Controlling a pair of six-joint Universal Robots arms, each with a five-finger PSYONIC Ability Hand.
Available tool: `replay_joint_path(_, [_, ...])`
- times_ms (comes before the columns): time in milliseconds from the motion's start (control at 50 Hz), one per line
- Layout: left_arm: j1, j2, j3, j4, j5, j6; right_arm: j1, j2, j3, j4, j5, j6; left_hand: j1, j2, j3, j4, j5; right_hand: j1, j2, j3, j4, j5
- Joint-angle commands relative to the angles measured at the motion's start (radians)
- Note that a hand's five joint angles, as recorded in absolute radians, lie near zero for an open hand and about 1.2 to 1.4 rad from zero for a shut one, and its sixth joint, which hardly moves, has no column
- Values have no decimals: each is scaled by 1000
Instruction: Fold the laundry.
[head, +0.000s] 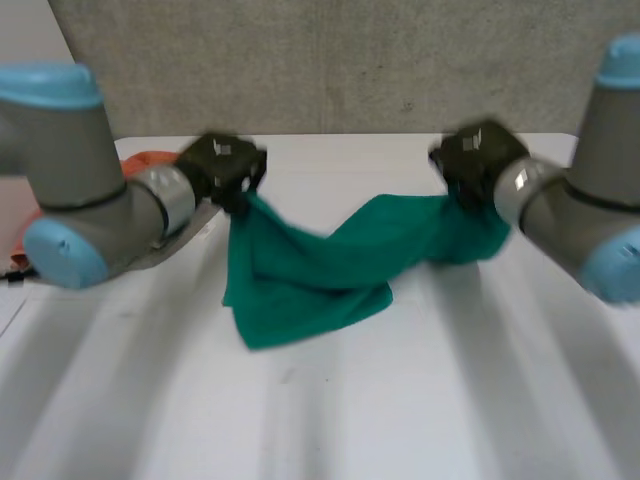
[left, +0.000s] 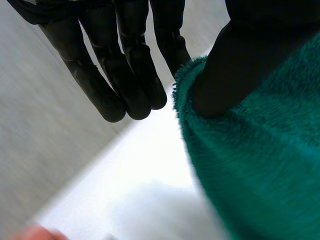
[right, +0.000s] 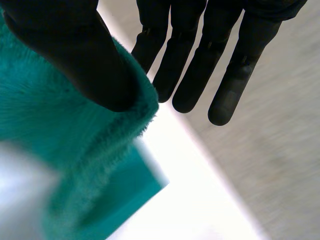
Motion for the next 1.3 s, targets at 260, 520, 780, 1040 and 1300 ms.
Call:
replay_joint_path(260, [-44,205,96,358,-314,-121,14,-49,0,-832,113,286,232,200,207,199,232,249,218,205,200,219])
replay_joint_path(520, [-95,225,-476,361,-319,-102,11,-112,476,-691,69,184,232,200,207,199,232,249,218,205,200,219])
replay_joint_path(780, [-87,117,-472,267,-317,-75,-57,16,588,-600,52,-16,-657,-689,-681,-690,-656,249,218,205,200,219])
replay_joint_path(1040, [103,164,-492,326,-138,10,-100,19,611,-604,36,73,-808,-840,-832,-840,-807,249,218,205,200,219])
replay_joint_path(1300, [224,21,-394,211,91,352,-107,25,609,-604,32,75,-273,-305,-298,-306,-273,249,218,205,200,219])
